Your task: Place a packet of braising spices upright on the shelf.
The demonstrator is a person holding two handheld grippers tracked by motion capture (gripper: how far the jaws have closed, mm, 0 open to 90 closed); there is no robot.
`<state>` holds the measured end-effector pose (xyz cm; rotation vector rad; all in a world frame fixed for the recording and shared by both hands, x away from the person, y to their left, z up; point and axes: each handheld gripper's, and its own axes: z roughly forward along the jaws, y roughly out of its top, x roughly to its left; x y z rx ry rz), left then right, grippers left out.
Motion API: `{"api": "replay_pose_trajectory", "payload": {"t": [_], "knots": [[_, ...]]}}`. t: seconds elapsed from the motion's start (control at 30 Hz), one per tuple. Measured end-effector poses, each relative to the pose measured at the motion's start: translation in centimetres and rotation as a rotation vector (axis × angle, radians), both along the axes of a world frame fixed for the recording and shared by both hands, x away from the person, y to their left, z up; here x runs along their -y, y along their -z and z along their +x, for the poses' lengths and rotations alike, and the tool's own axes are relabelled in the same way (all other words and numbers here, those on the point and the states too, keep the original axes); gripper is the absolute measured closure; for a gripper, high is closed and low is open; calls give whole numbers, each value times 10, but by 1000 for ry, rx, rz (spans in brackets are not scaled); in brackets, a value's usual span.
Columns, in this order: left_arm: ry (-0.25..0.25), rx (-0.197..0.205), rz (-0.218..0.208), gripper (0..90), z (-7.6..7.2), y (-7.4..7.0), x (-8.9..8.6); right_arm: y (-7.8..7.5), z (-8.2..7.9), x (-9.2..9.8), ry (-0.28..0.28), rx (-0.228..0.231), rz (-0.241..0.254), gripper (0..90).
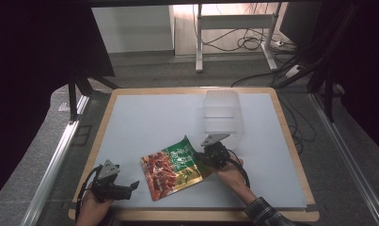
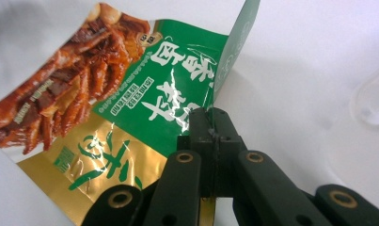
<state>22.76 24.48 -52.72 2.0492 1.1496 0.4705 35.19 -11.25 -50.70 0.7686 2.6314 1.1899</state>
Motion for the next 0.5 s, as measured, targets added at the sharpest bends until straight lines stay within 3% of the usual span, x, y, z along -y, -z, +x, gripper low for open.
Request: {"api": "replay_pose_trajectory", "payload": {"t": [0.27, 0.5], "knots": [[-6, 0, -14, 18, 0, 0, -1, -13, -1, 1, -17, 15, 29, 891], [-7, 0, -14, 18, 0, 0, -1, -29, 2, 0, -41, -17, 61, 892]]}}
